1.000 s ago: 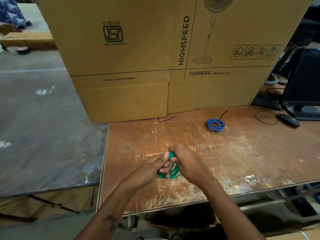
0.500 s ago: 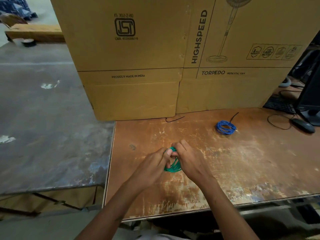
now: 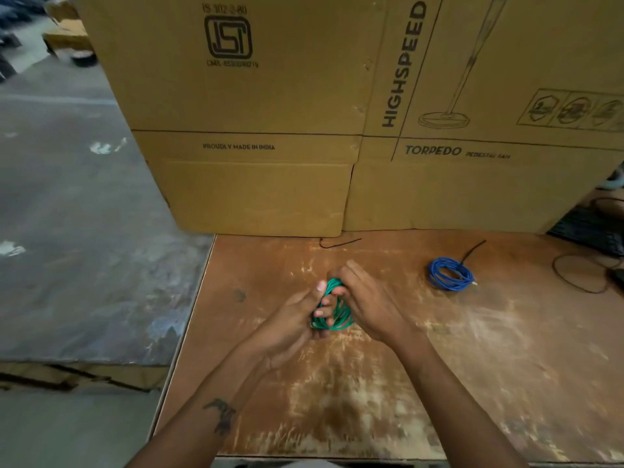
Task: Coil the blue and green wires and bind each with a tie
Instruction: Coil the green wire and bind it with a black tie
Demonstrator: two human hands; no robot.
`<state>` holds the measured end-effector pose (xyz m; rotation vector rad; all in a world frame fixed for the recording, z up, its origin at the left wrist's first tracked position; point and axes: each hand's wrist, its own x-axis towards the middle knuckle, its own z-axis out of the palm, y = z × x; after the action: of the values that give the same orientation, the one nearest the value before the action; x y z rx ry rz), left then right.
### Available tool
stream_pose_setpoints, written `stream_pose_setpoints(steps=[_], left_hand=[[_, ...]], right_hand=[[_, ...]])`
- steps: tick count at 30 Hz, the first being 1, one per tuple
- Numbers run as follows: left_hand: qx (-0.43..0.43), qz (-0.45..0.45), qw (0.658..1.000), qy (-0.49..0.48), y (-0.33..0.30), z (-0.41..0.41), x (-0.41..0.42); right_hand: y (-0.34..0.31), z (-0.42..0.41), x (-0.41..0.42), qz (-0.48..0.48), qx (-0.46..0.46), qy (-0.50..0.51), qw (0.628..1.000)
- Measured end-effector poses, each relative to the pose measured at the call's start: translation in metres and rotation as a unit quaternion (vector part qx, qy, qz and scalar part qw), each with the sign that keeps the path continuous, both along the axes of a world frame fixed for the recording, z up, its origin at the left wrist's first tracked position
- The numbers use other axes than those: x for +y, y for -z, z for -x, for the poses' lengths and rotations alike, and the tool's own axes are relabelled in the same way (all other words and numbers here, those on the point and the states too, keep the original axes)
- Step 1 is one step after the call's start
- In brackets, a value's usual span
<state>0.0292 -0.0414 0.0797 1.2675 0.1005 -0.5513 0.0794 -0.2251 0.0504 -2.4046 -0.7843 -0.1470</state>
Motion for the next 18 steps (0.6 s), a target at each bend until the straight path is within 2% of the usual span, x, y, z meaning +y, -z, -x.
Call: stream_pose_setpoints(steps=[3, 5, 7, 12, 15, 18], left_hand=[[-0.017, -0.072, 0.996, -0.051, 0.010, -0.008, -0.010], [-0.040, -0.135, 0.987, -0.072, 0.016, -0.014, -0.013], [-0.061, -0.169, 0.979, -0.092, 0.020, -0.018, -0.013], [-0.094, -0.202, 0.969, -0.108, 0.024, -0.020, -0.007], [-0.098, -0.210, 0.966, -0.114, 0.024, -0.021, 0.000], [-0.087, -0.204, 0.967, -0.126, 0.027, -0.023, 0.006]], right_hand=[[0.008, -0.008, -0.004, -0.107, 0.061, -0.026, 0.992], [0.017, -0.019, -0.003, -0.189, 0.112, 0.014, 0.975], [0.036, -0.044, 0.000, -0.216, 0.126, 0.086, 0.964], [0.087, -0.115, 0.012, -0.057, 0.086, 0.183, 0.978], [0.093, -0.137, 0.032, 0.043, 0.074, 0.254, 0.964], [0.094, -0.142, 0.045, 0.056, 0.051, 0.303, 0.950]])
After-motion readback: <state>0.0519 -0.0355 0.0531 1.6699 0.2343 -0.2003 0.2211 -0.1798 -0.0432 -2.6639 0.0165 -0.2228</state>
